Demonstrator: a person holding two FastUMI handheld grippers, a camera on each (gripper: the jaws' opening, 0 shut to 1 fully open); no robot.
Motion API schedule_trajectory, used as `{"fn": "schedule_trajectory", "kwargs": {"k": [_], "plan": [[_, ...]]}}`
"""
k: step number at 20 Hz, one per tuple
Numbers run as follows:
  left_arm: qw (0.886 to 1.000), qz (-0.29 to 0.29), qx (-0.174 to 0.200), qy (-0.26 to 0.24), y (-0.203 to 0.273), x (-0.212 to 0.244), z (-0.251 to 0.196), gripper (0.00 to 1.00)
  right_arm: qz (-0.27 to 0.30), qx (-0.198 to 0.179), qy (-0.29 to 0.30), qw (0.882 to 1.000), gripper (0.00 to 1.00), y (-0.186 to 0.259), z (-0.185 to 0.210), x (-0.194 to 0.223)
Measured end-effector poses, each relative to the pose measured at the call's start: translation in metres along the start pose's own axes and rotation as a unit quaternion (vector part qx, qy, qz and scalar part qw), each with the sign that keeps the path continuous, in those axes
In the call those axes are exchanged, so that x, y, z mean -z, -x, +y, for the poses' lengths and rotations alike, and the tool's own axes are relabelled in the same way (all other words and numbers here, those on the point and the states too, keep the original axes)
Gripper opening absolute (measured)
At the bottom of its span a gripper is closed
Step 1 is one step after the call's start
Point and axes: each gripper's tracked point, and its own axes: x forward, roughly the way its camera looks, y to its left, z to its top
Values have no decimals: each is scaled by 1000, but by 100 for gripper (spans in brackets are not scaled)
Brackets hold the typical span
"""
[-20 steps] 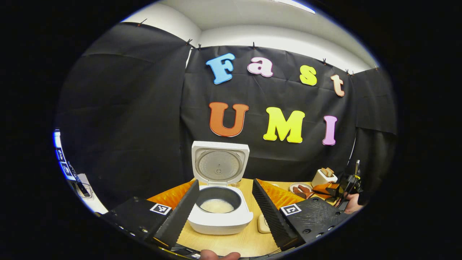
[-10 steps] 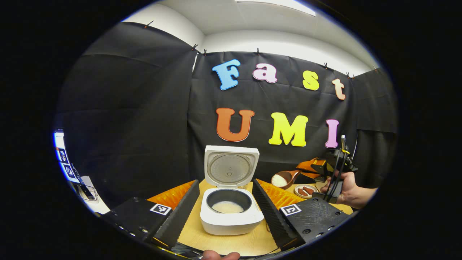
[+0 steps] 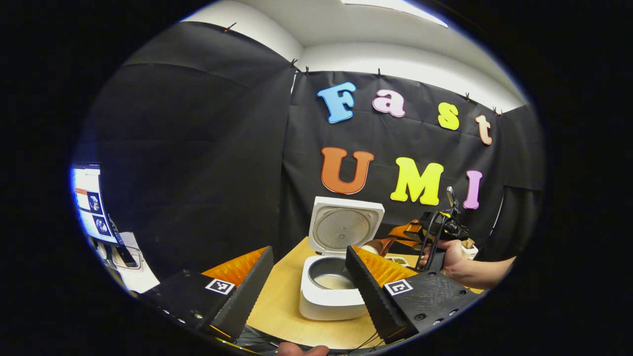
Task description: Close the left gripper, press the button to open the rice cooker; take a wooden spoon from the chopstick holder with the right hand, scoop a spoonful of rice and pour it into the rice cooker, then put the wooden spoon back into the chopstick holder.
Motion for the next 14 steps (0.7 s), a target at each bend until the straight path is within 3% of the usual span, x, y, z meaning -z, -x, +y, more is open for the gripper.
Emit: {"fn": "schedule_trajectory", "kwargs": {"k": [9, 14], "plan": [[1000, 12, 0, 7, -17, 9, 23, 94, 10, 27, 117, 993, 11, -39, 19, 22], [1000, 14, 13, 7, -29, 12, 24, 94, -2, 29, 227, 974, 11, -42, 38, 22]]}}
